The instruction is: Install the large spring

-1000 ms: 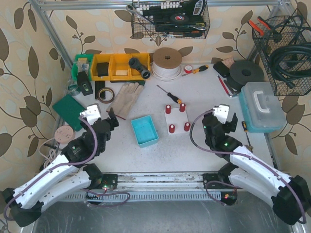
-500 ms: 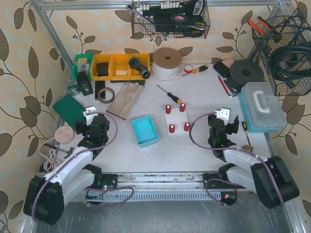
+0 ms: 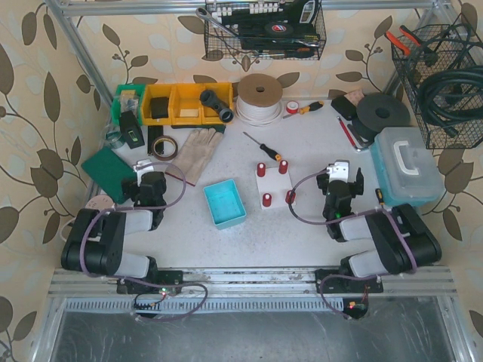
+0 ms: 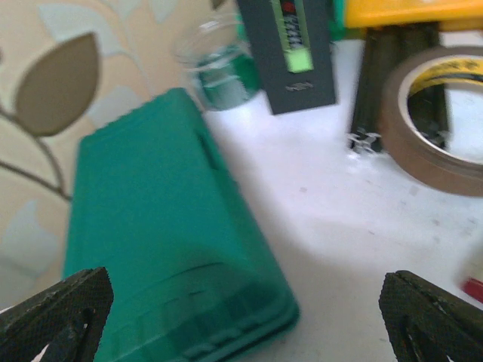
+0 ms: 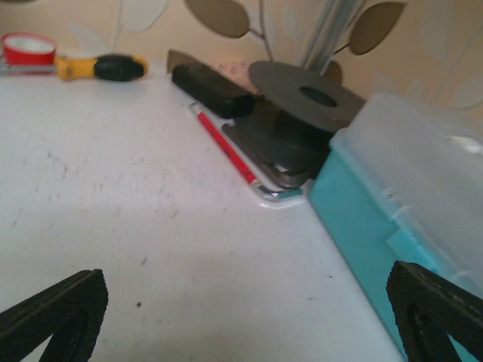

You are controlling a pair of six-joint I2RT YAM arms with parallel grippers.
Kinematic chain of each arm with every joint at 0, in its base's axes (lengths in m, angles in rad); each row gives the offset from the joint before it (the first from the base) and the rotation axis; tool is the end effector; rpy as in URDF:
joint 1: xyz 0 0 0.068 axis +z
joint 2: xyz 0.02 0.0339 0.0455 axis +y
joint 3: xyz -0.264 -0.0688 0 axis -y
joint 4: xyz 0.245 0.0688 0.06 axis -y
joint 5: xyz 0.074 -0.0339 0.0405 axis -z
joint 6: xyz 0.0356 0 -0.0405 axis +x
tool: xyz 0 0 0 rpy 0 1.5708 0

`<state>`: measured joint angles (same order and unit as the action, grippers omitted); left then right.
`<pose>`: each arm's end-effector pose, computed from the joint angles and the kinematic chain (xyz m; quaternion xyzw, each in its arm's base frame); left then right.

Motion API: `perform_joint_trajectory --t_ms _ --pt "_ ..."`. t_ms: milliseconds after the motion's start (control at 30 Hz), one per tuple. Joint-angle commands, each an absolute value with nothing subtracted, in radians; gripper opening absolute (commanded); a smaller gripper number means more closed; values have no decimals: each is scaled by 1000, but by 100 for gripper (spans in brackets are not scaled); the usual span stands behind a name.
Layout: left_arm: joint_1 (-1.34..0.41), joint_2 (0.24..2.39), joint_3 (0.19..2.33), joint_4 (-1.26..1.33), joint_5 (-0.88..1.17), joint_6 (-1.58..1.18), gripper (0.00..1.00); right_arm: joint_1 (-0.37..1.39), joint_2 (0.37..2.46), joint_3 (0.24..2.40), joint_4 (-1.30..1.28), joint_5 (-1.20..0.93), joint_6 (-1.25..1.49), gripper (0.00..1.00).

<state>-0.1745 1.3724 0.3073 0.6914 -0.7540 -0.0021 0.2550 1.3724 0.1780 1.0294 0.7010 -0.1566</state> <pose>0.2329 -0.0163 0.1506 -0.1405 0.7831 0.2568 0.5487 0.2125 0.0317 0.1499 0.0708 0.7468 -0.2318 0.6193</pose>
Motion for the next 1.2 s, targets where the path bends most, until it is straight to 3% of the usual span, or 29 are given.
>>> perform_joint_trajectory --t_ms 0,133,200,267,367,1167 --pt "-161 1429 330 831 -550 77 98 241 1491 197 1234 583 -233 100" --pt "-136 1450 302 872 -471 68 99 214 1469 189 1194 497 -207 100" --pt "-136 1536 279 1025 -461 112 98 188 1479 196 1169 434 -191 100" --pt "-134 1501 316 883 -455 80 99 145 1535 249 1146 403 -178 100" --pt "-127 1508 311 914 -449 87 98 123 1498 302 967 391 -131 100" --pt "-129 1509 329 881 -449 80 98 118 1510 316 957 388 -134 100"
